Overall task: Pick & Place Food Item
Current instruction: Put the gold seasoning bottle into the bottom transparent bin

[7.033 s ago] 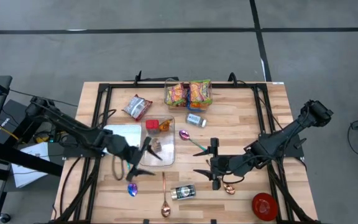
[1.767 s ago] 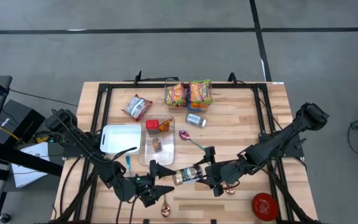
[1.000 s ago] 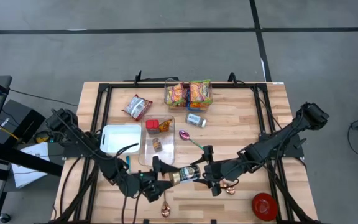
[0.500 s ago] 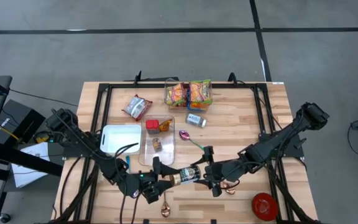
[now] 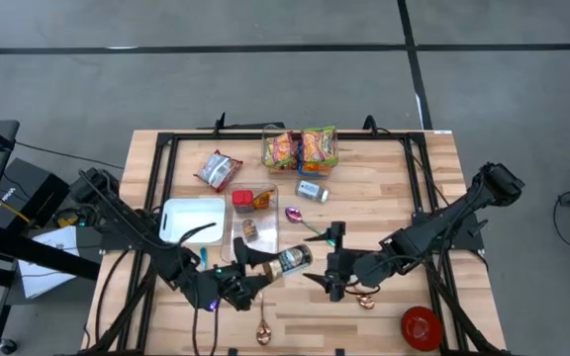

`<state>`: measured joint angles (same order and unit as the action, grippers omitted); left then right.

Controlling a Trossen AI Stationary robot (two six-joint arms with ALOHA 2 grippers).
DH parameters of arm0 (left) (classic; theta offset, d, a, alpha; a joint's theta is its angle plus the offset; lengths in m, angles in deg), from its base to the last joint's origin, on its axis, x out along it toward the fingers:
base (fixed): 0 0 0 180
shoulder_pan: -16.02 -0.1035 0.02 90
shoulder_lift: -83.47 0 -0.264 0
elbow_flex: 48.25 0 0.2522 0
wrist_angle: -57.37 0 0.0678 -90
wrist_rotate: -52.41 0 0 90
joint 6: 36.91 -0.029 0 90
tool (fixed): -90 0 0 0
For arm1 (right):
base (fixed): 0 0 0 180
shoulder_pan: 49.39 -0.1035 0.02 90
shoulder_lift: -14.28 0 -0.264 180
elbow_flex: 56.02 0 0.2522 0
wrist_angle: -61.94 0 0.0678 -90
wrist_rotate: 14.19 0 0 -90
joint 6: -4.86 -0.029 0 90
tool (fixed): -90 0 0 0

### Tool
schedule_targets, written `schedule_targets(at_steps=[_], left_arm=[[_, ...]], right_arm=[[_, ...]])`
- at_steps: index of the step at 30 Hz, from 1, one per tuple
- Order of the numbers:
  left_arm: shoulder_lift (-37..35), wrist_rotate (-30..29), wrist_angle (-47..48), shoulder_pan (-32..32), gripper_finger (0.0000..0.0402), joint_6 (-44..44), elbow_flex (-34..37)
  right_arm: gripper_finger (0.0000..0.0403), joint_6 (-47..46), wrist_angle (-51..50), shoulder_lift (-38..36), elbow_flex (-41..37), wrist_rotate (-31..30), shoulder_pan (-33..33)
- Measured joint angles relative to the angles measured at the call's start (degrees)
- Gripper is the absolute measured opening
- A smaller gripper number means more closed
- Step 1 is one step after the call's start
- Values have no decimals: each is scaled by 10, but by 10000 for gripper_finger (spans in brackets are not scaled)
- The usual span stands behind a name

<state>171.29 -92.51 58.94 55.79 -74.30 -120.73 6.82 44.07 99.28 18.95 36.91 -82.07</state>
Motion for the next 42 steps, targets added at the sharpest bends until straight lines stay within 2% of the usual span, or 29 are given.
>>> schedule_targets(at_steps=[4, 8, 12, 15, 19, 22, 25, 35, 42], left_arm=[[-48, 2, 110, -4, 271, 128, 0], [-98, 3, 251, -22, 271, 300, 0], [-134, 68, 382, -76, 271, 464, 0], [-143, 153, 447, -143, 271, 526, 0], [-143, 280, 489, -248, 271, 554, 0], [-130, 335, 505, -309, 271, 554, 0], [-117, 372, 510, -344, 271, 542, 0], [-18, 448, 508, -363, 272, 540, 0], [-15, 453, 520, -362, 273, 542, -2]], right_arm=[[394, -1, -10, -9, 0, -11, -9], [398, -14, -38, -23, 0, -39, -22], [399, -30, -55, -34, 0, -49, -34], [399, -34, -60, -37, 0, -49, -41], [400, -35, -67, -37, 0, -49, -44], [400, -35, -75, -37, 0, -49, -44], [400, -35, -78, -37, 0, -49, -44], [400, -41, -89, -37, 0, -49, -43], [400, -41, -92, -37, 0, -49, -43]])
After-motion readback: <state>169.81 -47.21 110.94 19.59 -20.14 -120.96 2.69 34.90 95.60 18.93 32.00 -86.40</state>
